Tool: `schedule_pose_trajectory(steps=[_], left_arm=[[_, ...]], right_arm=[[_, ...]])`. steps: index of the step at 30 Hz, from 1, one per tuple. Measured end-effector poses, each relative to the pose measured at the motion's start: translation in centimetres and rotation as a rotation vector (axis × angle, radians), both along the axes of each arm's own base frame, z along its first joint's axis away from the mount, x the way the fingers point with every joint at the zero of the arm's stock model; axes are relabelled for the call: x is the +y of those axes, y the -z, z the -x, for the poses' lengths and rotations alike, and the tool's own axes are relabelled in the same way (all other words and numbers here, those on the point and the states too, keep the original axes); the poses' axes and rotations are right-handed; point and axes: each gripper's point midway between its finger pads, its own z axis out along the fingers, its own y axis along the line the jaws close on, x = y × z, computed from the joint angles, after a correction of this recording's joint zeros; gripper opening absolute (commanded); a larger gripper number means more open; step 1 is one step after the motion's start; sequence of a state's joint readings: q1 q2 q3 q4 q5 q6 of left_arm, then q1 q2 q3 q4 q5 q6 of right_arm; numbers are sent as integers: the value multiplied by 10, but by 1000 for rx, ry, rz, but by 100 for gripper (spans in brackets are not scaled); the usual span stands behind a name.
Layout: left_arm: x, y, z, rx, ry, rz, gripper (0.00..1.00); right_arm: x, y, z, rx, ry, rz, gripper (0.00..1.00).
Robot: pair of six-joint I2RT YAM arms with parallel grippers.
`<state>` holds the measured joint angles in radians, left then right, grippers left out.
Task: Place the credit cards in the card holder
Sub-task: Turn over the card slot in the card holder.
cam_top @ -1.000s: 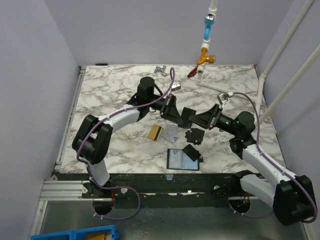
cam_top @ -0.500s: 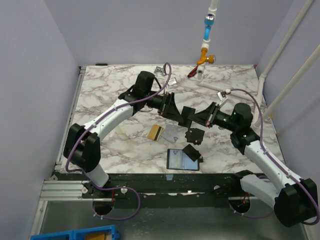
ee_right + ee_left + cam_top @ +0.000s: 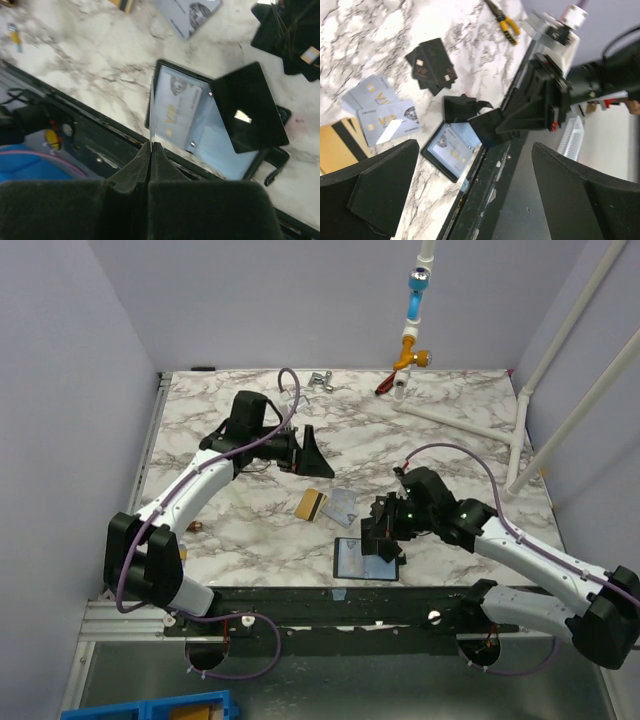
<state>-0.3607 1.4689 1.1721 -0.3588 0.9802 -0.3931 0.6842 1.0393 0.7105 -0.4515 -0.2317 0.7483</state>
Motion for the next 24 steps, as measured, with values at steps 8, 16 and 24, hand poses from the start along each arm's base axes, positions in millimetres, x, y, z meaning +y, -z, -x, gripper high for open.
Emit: schedule_pose_trajectory(steps=[8,16,24], left_arm=[[-10,22,18,-58,-17,-100,99],[-32,50,29,-30,50,-171,98],[-30,54,28,-14,45,-179,98]], right_arm=[[-9,19,21,-28,-3,308,1],[-12,51,29,-37,-44,550,1],[-17,55,30,-44,-56,633,1]])
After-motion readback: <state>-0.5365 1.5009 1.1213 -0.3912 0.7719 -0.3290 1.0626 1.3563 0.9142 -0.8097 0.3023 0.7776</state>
